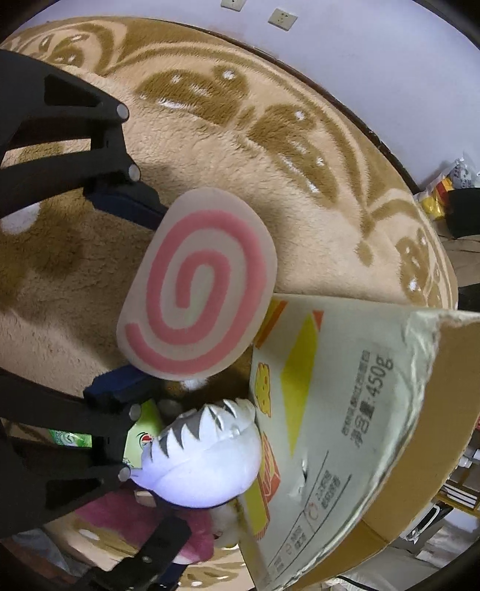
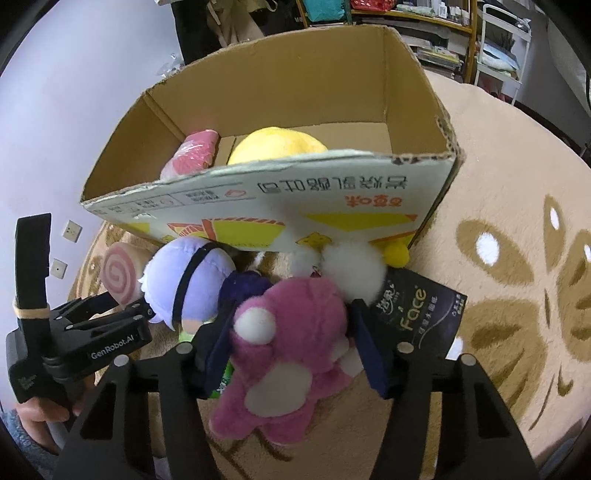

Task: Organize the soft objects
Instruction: 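Lift the swirl cushion with the left gripper while the right gripper lifts the pink bear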

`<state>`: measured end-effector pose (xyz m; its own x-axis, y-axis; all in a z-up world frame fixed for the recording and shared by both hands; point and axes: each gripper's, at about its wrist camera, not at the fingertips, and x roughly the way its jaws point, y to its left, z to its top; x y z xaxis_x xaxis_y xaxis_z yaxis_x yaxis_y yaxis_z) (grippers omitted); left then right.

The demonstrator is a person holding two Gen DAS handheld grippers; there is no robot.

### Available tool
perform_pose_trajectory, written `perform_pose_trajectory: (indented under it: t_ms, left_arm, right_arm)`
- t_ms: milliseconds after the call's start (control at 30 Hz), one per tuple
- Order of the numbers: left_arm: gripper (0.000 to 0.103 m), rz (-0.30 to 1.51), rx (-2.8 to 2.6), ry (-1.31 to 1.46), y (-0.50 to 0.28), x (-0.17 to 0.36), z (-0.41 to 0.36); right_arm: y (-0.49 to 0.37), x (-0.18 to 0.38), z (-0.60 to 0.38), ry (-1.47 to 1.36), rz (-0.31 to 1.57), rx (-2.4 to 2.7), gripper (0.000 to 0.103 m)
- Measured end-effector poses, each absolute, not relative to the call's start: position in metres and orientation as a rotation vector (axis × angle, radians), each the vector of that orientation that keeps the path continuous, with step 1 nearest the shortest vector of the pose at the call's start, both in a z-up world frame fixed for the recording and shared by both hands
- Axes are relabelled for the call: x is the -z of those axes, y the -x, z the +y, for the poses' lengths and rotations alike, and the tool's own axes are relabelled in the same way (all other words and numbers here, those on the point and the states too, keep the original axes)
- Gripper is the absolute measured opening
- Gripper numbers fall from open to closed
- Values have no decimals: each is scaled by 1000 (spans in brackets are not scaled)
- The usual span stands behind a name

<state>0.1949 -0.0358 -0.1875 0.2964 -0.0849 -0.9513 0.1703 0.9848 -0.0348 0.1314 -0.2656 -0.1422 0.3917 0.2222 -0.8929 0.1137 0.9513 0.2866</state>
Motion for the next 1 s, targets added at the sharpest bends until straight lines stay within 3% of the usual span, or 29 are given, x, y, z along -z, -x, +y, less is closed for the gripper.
perform_pose_trajectory:
  t_ms: [367,1000]
  left_arm:
    - [43,1223,163,-76,-182,179,-28]
    - [39,1131,173,-132,-134,147,-34]
  right_arm:
    - [-123,133,-274,-336,1139,-61,60]
    - [-100,92,-290,-327,973,-78,60]
